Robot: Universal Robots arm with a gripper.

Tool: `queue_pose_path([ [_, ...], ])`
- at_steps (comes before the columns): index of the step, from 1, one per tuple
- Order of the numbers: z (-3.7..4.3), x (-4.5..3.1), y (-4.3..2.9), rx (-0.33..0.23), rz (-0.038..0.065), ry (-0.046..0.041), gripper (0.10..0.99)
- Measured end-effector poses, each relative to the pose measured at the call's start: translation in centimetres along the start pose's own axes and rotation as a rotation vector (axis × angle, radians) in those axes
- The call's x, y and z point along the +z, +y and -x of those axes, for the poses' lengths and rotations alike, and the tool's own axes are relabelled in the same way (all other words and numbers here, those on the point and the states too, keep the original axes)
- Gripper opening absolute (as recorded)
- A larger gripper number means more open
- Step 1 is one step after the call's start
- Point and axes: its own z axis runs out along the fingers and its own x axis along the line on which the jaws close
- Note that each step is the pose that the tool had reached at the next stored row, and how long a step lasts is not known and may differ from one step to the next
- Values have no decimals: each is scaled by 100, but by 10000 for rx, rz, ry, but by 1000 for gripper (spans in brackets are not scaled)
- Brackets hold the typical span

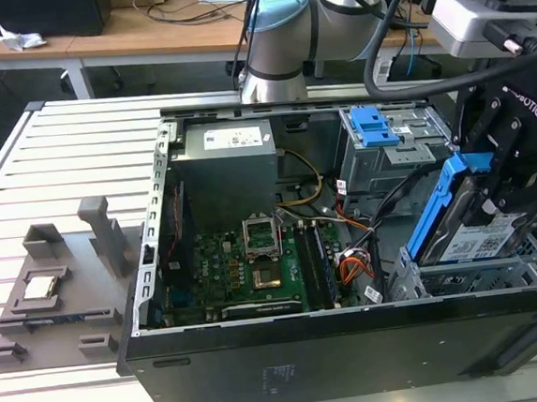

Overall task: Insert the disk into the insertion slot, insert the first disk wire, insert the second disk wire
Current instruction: 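Insert the disk into the insertion slot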

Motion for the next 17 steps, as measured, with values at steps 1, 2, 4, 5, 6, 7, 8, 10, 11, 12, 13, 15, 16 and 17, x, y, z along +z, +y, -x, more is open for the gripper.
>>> queue_pose_path([
  [1, 0, 1, 0, -1, 0, 0, 361],
  [2, 0, 1, 0, 0, 0, 3, 361],
  [4, 0, 5, -1, -1, 0, -1, 439],
  [5, 0, 5, 0, 0, 0, 0, 439],
  [6, 0, 6, -1, -1, -1, 0, 439],
  [7, 0, 7, -1, -1, -1, 1, 439],
  [8, 0, 8, 0, -1, 0, 1, 424],
  [10, 0, 10, 0, 0, 0, 2, 357],
  [11, 0, 12, 0, 0, -1, 2, 235],
  [12, 0, 13, 0, 0, 0, 2, 176],
  [13, 0, 14, -1, 0, 0, 2, 114],
  [15, 0, 16, -1, 0, 0, 3, 106],
  [16, 0, 17, -1, 0, 0, 3, 106],
  [17, 0, 17, -1, 0, 0, 4, 106],
])
